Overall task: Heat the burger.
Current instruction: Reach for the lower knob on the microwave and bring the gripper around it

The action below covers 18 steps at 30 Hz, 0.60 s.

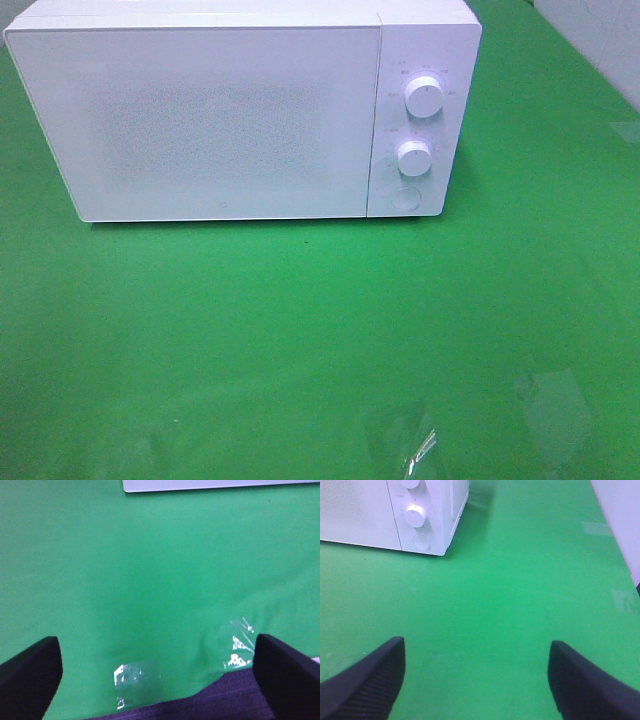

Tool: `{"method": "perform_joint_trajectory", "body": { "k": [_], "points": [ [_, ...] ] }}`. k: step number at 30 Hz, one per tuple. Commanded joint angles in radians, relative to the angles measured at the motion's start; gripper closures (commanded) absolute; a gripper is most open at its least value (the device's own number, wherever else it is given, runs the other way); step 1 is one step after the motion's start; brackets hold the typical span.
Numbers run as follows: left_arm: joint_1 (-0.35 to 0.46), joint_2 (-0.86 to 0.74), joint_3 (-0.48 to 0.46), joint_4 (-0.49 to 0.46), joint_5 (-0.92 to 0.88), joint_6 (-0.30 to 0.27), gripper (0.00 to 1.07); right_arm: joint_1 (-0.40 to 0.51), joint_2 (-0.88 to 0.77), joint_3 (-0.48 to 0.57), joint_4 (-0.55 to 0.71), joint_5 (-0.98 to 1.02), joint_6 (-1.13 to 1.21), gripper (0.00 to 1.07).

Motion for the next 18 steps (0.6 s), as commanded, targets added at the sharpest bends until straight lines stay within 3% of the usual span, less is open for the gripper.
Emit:
{"method": "perform_joint_trajectory", "body": {
  "k": [1,15,18],
  "points": [
    [0.002,-0.060,0.036,-0.006,0.064,0.068,0.11,-0.005,-0.026,0.003,0.001,-0.011,-0.010,0.32],
    [0.002,-0.082,0.035,-0.015,0.063,0.071,0.11,-0.005,-0.026,0.003,0.001,-0.011,-0.010,0.32],
    [0.059,-0.115,0.035,-0.016,0.063,0.071,0.11,-0.005,-0.026,0.003,0.001,-0.011,-0.010,0.32]
  ]
}}
